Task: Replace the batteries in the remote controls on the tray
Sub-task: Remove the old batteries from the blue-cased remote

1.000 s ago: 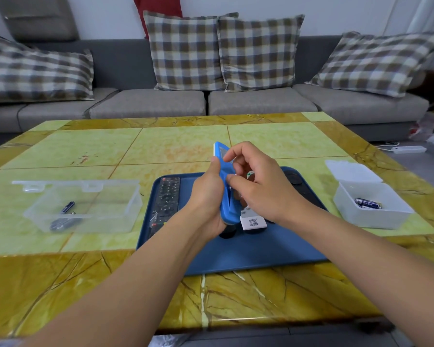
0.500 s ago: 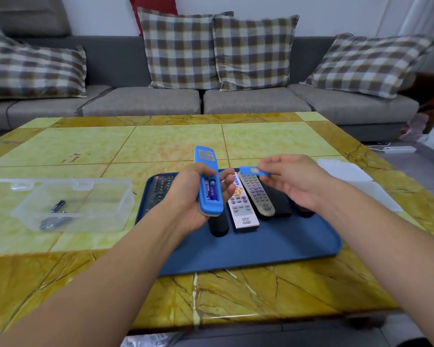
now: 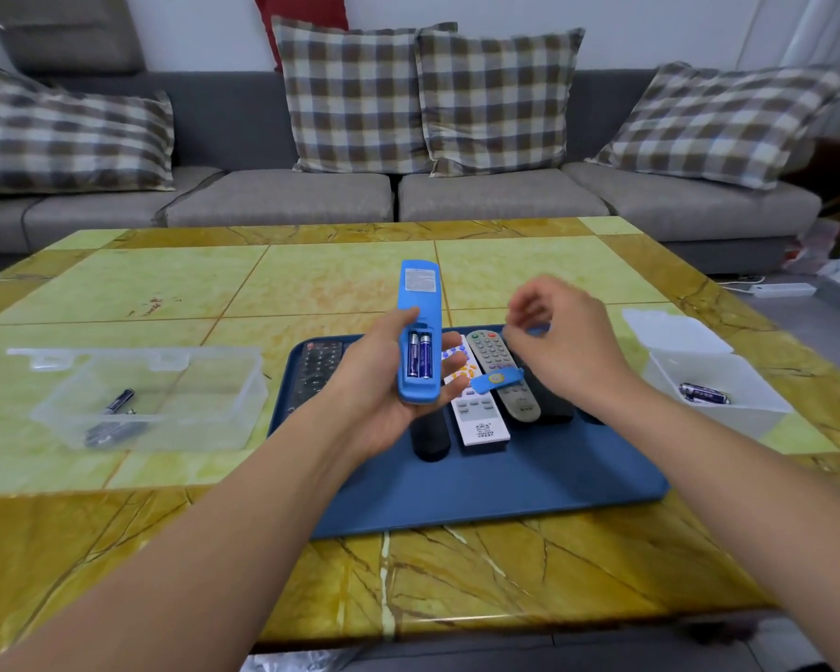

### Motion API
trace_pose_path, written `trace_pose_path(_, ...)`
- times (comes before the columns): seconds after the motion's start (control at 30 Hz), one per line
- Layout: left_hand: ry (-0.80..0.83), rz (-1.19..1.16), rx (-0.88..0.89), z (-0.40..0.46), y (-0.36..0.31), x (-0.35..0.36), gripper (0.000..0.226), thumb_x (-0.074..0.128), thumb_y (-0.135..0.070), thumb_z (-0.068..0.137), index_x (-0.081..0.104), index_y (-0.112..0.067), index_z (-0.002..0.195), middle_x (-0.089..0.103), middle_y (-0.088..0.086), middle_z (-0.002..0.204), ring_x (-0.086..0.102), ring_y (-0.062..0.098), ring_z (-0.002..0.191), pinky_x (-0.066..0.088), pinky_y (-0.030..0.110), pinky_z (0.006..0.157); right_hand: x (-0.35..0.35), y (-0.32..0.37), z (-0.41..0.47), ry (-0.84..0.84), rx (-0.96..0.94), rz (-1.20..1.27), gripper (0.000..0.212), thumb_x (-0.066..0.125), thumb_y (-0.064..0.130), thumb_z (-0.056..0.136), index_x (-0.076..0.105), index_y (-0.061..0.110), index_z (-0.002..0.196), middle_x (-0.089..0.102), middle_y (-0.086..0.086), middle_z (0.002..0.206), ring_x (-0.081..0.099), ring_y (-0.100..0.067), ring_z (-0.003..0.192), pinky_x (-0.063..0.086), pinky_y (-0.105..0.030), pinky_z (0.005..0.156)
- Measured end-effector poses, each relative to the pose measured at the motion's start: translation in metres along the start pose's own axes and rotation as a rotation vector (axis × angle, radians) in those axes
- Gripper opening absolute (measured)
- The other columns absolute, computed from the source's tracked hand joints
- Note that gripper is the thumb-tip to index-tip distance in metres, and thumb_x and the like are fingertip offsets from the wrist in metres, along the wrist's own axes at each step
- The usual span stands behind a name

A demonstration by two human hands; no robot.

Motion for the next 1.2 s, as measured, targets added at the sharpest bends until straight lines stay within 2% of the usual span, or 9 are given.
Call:
trace_pose_path(0.07, 0.005, 0.003, 0.022, 0.002, -0.003, 0.0, 0.049, 0.042, -0.047, 0.103, 0.063, -0.007, 0.122, 0.07, 0.011, 0.092, 0.065, 0.02, 0.074, 0.059, 0.033, 0.058, -0.019, 0.038, -0.006, -0.139, -0.094, 0.188, 0.021, 0.068, -0.002, 0.078, 0.056, 0.012, 0.089, 0.068, 0.001, 0.081, 0.065, -0.009, 0.074, 0.054, -0.022, 0.063)
trace_pose_path(0.2, 0.081, -0.032, 0.057, 0.0, -0.004, 0.013, 0.048, 0.031, -0.048, 0.105, 0.062, -0.013, 0.119, 0.062, 0.013, 0.105, 0.061, 0.023, 0.086, 0.052, 0.035, 0.07, 0.001, 0.09, -0.025, -0.01, -0.265, 0.219, 0.027, 0.066, -0.003, 0.077, 0.051, 0.014, 0.091, 0.066, 0.001, 0.08, 0.064, -0.013, 0.072, 0.052, -0.023, 0.053)
trace_pose_path(0.4, 0.069, -0.057, 0.067, -0.001, -0.003, 0.018, 0.049, 0.03, -0.041, 0.107, 0.058, -0.011, 0.133, 0.055, 0.012, 0.113, 0.057, 0.024, 0.095, 0.053, 0.033, 0.071, 0.023, 0.084, -0.026, 0.074, -0.272, 0.136, 0.033, 0.069, 0.003, 0.079, 0.047, 0.023, 0.093, 0.065, 0.009, 0.083, 0.06, -0.01, 0.071, 0.049, -0.021, 0.058)
trace_pose_path(0.53, 0.072, -0.082, 0.087, -0.001, -0.006, 0.017, 0.05, 0.029, -0.04, 0.108, 0.053, -0.011, 0.142, 0.057, 0.012, 0.111, 0.061, 0.022, 0.09, 0.057, 0.029, 0.063, 0.025, 0.091, -0.03, 0.03, -0.335, 0.072, 0.033, 0.066, 0.009, 0.08, 0.044, 0.028, 0.096, 0.067, 0.008, 0.087, 0.065, -0.014, 0.085, 0.054, -0.037, 0.067)
trace_pose_path(0.7, -0.048, 0.087, 0.206, 0.0, -0.01, 0.011, 0.044, 0.028, -0.038, 0.108, 0.059, -0.017, 0.131, 0.071, 0.004, 0.103, 0.067, 0.018, 0.094, 0.055, 0.028, 0.064, 0.038, 0.092, -0.032, -0.009, -0.36, -0.012, 0.02, 0.054, 0.009, 0.09, 0.048, 0.021, 0.105, 0.068, -0.001, 0.09, 0.063, -0.024, 0.085, 0.053, -0.043, 0.066)
trace_pose_path(0.87, -0.134, 0.32, 0.328, 0.001, -0.015, 0.007, 0.049, 0.025, -0.04, 0.106, 0.052, -0.008, 0.132, 0.066, 0.007, 0.098, 0.065, 0.021, 0.088, 0.048, 0.033, 0.069, 0.042, 0.085, -0.026, -0.036, -0.31, 0.0, 0.014, 0.049, 0.008, 0.094, 0.05, 0.018, 0.103, 0.068, -0.004, 0.084, 0.062, -0.026, 0.074, 0.051, -0.043, 0.065)
trace_pose_path(1.0, -0.15, 0.375, 0.357, -0.006, -0.018, 0.008, 0.035, 0.027, -0.031, 0.108, 0.05, -0.012, 0.127, 0.066, 0.006, 0.102, 0.066, 0.021, 0.088, 0.052, 0.038, 0.073, 0.039, 0.087, -0.028, -0.054, -0.318, 0.034, 0.01, 0.05, 0.007, 0.094, 0.053, 0.016, 0.098, 0.066, -0.003, 0.078, 0.06, -0.024, 0.07, 0.049, -0.043, 0.061)
trace_pose_path(1.13, -0.13, 0.42, 0.37, -0.01, -0.02, 0.014, 0.025, 0.032, -0.02, 0.107, 0.051, -0.015, 0.122, 0.066, 0.001, 0.098, 0.067, 0.015, 0.086, 0.055, 0.031, 0.062, 0.035, 0.085, -0.026, -0.048, -0.291, 0.077, 0.013, 0.049, 0.001, 0.09, 0.056, 0.012, 0.09, 0.064, -0.002, 0.079, 0.058, -0.02, 0.071, 0.048, -0.042, 0.063)
trace_pose_path(1.2, -0.122, 0.396, 0.338, -0.01, -0.016, 0.015, 0.024, 0.034, -0.019, 0.106, 0.053, -0.015, 0.121, 0.068, 0.001, 0.097, 0.068, 0.017, 0.087, 0.058, 0.033, 0.065, 0.037, 0.082, -0.024, -0.012, -0.269, 0.099, 0.015, 0.047, 0.0, 0.088, 0.057, 0.012, 0.088, 0.063, -0.001, 0.081, 0.058, -0.019, 0.074, 0.048, -0.042, 0.067)
Point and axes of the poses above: each hand's wrist, its own z-axis towards the middle knuckle, its own x-axis out of the palm, y = z × x, the point moved 9 cm from there along z, towards the middle knuckle
